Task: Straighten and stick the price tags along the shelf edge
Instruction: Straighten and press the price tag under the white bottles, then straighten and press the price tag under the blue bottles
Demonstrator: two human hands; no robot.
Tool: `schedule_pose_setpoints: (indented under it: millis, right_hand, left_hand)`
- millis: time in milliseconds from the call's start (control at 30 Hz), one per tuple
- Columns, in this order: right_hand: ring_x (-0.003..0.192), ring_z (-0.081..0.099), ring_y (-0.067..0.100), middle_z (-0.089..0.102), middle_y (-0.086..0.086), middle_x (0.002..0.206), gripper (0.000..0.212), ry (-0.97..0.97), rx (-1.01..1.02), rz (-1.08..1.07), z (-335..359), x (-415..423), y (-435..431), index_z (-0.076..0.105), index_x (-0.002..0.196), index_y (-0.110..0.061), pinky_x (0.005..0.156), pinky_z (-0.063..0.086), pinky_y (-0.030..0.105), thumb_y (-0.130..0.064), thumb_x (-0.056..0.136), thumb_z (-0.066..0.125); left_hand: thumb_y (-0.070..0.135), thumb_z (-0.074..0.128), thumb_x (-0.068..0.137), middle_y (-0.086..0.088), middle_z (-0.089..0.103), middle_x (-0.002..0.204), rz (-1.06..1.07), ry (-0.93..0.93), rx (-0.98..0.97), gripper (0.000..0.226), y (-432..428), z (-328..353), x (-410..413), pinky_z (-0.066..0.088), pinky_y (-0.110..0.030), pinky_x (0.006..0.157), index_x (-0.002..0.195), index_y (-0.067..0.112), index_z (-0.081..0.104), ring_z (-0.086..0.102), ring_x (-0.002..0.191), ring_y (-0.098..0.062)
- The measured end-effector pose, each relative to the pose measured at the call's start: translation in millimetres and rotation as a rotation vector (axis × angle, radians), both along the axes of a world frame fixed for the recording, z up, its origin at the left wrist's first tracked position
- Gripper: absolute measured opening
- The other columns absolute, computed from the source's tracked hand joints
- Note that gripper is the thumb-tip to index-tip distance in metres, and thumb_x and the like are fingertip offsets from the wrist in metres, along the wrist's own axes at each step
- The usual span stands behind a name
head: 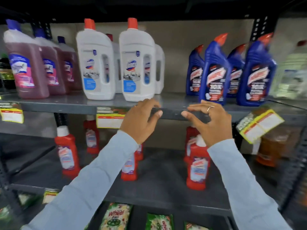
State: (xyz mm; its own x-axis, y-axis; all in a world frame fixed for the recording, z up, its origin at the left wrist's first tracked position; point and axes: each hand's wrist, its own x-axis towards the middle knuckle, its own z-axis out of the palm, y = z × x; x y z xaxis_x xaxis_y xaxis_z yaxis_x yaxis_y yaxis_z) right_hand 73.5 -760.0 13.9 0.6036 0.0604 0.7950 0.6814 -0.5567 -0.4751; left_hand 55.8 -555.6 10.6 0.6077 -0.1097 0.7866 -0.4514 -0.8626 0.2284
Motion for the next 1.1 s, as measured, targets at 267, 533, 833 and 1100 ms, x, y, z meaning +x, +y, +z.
schedule_pose_setpoints:
  millis: [267,533,833,1100]
  right_hand:
    - [0.121,0.049,0.032,0.052,0.012,0.128,0.042,0.096,-0.385,-0.231,35,39,-175,0.058,0.123,-0.012,0.102,0.033,0.03,-0.019,0.083,0.066]
    - [0.113,0.054,0.029,0.059,0.008,0.123,0.027,0.188,-0.579,-0.174,48,51,-192,0.06,0.112,-0.017,0.09,0.045,0.04,-0.029,0.088,0.057]
    - [0.108,0.055,0.022,0.057,-0.002,0.115,0.011,0.229,-0.659,-0.15,59,54,-187,0.062,0.075,-0.02,0.081,0.047,0.037,-0.028,0.079,0.069]
    - [0.134,0.033,0.022,0.048,-0.002,0.135,0.012,0.099,-0.587,-0.169,-6,47,-201,0.072,0.073,-0.015,0.111,0.029,0.04,-0.027,0.073,0.075]
  left_hand:
    - [0.054,0.051,0.08,-0.011,0.039,0.146,-0.097,0.006,0.048,0.041,-147,-36,33,0.005,-0.045,0.119,0.092,0.018,0.065,0.016,0.144,-0.026]
    - [0.046,0.058,0.083,-0.002,0.029,0.15,0.131,0.119,-0.109,0.024,-220,-29,55,-0.024,-0.055,0.107,0.084,0.026,0.069,-0.014,0.144,-0.028]
    - [0.039,0.061,0.083,0.003,0.04,0.142,0.242,0.126,-0.125,0.014,-226,-20,52,-0.014,-0.06,0.11,0.085,0.028,0.07,0.007,0.143,-0.026]
    - [0.042,0.063,0.081,-0.002,0.031,0.15,0.275,0.122,0.246,0.018,-217,-21,48,-0.007,-0.049,0.115,0.09,0.029,0.072,0.015,0.143,-0.026]
